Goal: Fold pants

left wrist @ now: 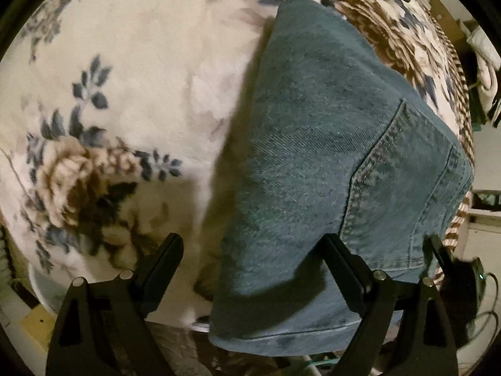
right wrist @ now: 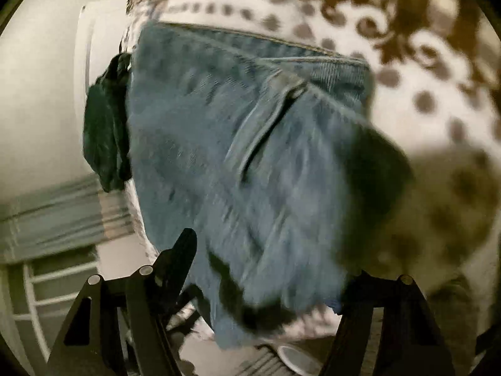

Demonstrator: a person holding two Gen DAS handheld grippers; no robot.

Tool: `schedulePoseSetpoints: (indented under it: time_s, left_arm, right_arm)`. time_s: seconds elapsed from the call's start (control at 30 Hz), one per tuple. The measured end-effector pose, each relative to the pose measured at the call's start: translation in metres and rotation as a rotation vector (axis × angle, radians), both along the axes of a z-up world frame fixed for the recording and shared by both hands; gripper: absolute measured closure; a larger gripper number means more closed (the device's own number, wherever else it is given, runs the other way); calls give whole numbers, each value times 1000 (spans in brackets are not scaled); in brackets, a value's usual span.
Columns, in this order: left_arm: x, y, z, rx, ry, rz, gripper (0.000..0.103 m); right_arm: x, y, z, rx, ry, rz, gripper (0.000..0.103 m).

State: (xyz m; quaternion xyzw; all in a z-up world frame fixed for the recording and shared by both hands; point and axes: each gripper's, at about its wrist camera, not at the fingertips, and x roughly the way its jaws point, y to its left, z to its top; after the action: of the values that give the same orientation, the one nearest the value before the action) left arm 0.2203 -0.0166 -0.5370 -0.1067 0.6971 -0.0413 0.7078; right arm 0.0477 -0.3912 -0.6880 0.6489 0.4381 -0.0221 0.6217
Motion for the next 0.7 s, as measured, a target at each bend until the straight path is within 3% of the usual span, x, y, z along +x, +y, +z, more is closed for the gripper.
schedulePoseSetpoints:
  time_s: [0.07,0.17,0.23,0.3,0.5,0.57,0.6,0.63,0.7]
  left_arm:
    - [3,0,-3,-25,5,4,12]
    - [9,2,-9,-66,10,13,12]
    - [11,6,-18,-100,18,22,12]
    - [13,8,-28,-136,29,30,12]
    - [20,15,-47,-205,36,31,12]
    - [20,13,-45,-205,14,9,21]
    - [20,11,-42,-232,-6,0,49]
    - [21,7,-37,-263,-24,-8,56]
    - [18,-1,-25,-231,-67,-41,69]
  right_arm:
    - [7,-1,-3,18,-19,-17,30]
    - [14,3,21,-47,-73,-9,31]
    - [10,6,38,-75,-119,7,44]
    - [3,8,48,-97,-146,37,49]
    - [13,1,29,-75,-94,85,47]
    - [16,0,19,-47,-97,95,47]
    - [18,1,16,-43,-97,99,48]
    - [22,9,13,-52,-96,102,53]
    - [27,17,20,-119,-81,120,60]
